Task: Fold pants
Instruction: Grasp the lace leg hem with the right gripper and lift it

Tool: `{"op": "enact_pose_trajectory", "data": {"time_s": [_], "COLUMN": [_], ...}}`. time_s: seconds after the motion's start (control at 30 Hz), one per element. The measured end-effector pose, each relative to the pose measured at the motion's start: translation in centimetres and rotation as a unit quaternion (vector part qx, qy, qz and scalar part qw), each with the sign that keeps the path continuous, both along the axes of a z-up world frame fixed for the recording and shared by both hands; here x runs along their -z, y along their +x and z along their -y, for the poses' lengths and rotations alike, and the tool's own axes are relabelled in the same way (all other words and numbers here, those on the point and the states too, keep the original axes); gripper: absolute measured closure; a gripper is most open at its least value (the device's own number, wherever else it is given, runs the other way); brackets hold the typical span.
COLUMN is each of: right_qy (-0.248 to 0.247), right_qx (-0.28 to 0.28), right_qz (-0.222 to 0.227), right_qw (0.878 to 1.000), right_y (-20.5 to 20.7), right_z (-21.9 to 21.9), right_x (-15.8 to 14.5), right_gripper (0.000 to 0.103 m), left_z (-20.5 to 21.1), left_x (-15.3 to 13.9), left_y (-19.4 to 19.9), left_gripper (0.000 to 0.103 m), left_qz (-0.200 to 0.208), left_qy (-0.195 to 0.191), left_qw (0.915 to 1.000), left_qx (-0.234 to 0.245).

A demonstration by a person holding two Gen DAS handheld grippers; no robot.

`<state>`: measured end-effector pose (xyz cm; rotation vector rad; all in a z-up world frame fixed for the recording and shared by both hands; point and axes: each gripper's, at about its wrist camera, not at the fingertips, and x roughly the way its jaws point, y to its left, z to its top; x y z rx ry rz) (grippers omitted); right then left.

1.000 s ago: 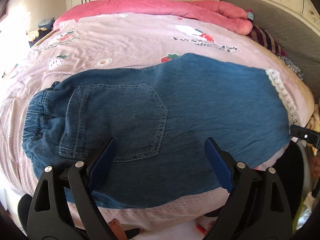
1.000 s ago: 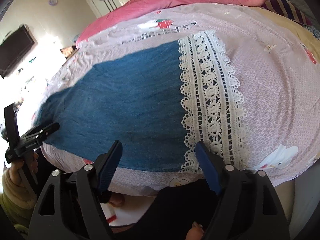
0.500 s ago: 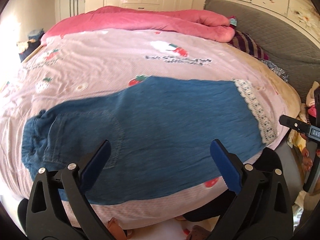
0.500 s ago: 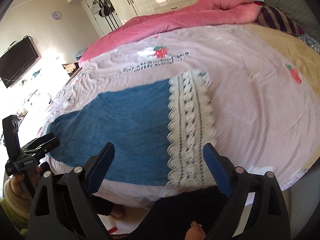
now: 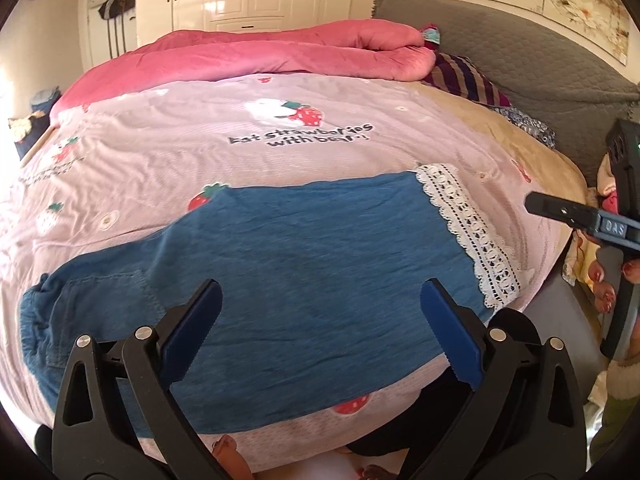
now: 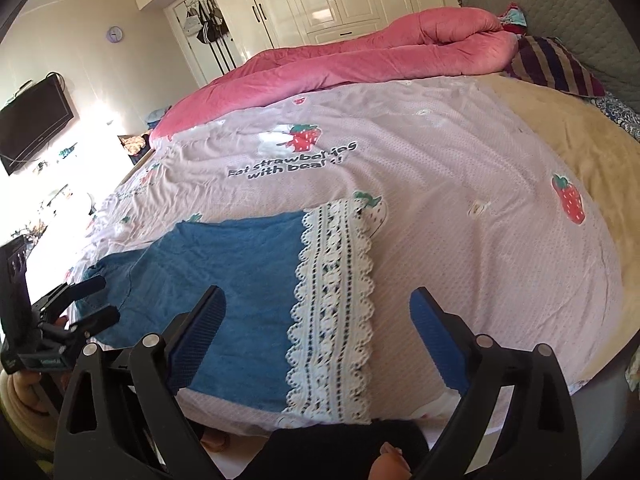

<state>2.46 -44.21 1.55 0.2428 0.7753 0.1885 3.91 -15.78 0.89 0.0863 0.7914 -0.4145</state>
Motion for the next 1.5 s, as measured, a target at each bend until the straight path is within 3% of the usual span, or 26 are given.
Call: {"op": "enact_pose_trajectory", "data": {"time_s": [0.4,0.77,0.87,0.93,0.97,1.03,1.13,1.27,1.5], "right_qy": [0.015,0.032,0.067,0.057,0.048,0.059,0.059,0.06,0.084], "right_qx": [-0.029,-0.071,-0.09,-0.096,-0.1,-0.115,-0.136,-0.129,-0.128], "right_qz": [-0.035,-0.082,-0.102,-0.111,-0.11,-0.105,-0.085,-0.117,-0.138], "right_qw": [0.999,0.994,0.988,0.988,0.988,0.986,0.985,0.983,0.979], "right_y": [5.1,12.3,13.1,13.2,13.1,12.9,12.4,13.6,14.2], "right_z": [1.1,-0.2,-0.3,-1.0,-1.4,-1.7,-2.3,-2.0,-1.4], "right_x": [1.2,4.5,5.6,6.0,6.0,5.6,5.0,6.3,7.0], "right_gripper": [0.009,0.009,0.021,0.028,0.039,0.048,0.048,0.046,0.048], "left_z": [5.9,12.6,13.9,14.5,14.8,15.2,15.6,16.2,18.5], "left_x": [2.7,5.1,5.8,6.2,6.4,6.7,7.4,8.0,9.3], "left_y": [-1.4,-3.2,-3.4,-3.4,-3.4,-3.2,-2.7,-2.7,-4.1], "left_gripper": [0.01,0.01,0.01,0.01,0.011,0.018,0.026,0.034,0.043], "left_qz": [-0.007,0.009,0.01,0.011,0.013,0.014,0.012,0.018,0.069], "left_qy": [0.034,0.072,0.08,0.082,0.081,0.078,0.074,0.079,0.141], "left_qw": [0.9968,0.9842,0.9814,0.98,0.9793,0.9789,0.9774,0.9732,0.9567], "left_qx": [0.072,0.161,0.175,0.181,0.185,0.188,0.197,0.215,0.245]}}
